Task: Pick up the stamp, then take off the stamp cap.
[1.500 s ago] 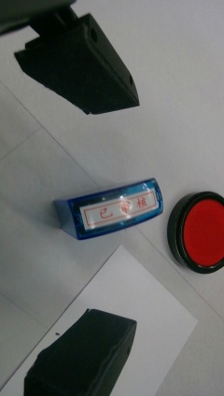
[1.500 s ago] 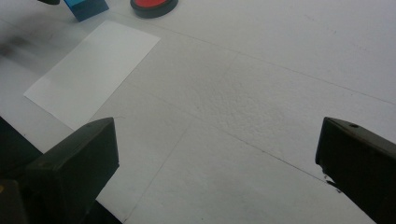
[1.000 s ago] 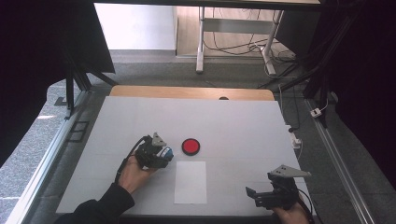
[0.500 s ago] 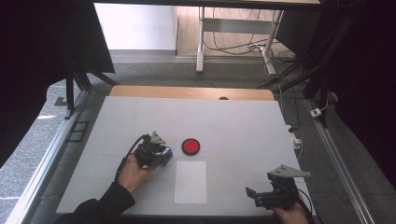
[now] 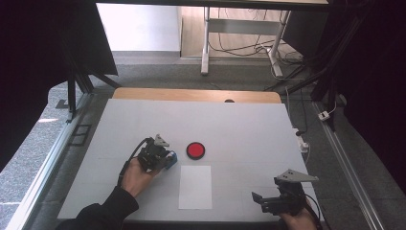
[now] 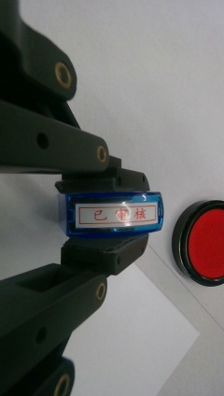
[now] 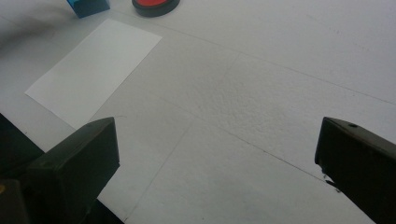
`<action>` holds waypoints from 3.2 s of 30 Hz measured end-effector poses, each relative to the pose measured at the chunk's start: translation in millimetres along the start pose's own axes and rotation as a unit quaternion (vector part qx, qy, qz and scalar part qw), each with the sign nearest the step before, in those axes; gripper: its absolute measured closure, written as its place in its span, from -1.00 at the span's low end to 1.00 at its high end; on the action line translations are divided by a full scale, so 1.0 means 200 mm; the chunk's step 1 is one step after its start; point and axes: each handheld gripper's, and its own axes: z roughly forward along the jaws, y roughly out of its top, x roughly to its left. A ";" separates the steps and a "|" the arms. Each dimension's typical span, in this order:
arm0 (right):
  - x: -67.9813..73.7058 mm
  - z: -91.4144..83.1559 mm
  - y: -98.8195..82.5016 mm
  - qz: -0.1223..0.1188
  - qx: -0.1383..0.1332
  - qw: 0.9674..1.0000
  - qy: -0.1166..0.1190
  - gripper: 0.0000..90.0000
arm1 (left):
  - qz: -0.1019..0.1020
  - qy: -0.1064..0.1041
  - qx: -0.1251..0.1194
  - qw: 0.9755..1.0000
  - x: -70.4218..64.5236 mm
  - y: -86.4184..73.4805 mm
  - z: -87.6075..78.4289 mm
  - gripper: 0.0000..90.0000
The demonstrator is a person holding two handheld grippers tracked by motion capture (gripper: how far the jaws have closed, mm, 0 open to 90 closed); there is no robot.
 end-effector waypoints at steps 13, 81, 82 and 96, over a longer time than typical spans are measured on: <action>0.00 0.00 0.00 -0.003 0.002 1.000 0.001 -1.00 | 0.000 -0.029 -0.032 0.999 0.02 0.00 -0.08 0.57; 0.01 -0.02 -0.01 -0.014 -0.011 1.000 -0.005 -1.00 | 0.063 -0.207 -0.152 0.964 -0.08 0.07 -0.46 0.56; 0.02 -0.02 0.00 -0.016 -0.011 1.000 -0.006 -1.00 | 0.065 -0.207 -0.151 0.964 -0.08 0.07 -0.46 0.56; 0.11 0.01 0.04 -0.053 -0.032 0.997 0.038 -1.00 | 0.083 -0.204 -0.153 0.964 -0.09 0.05 -0.43 0.57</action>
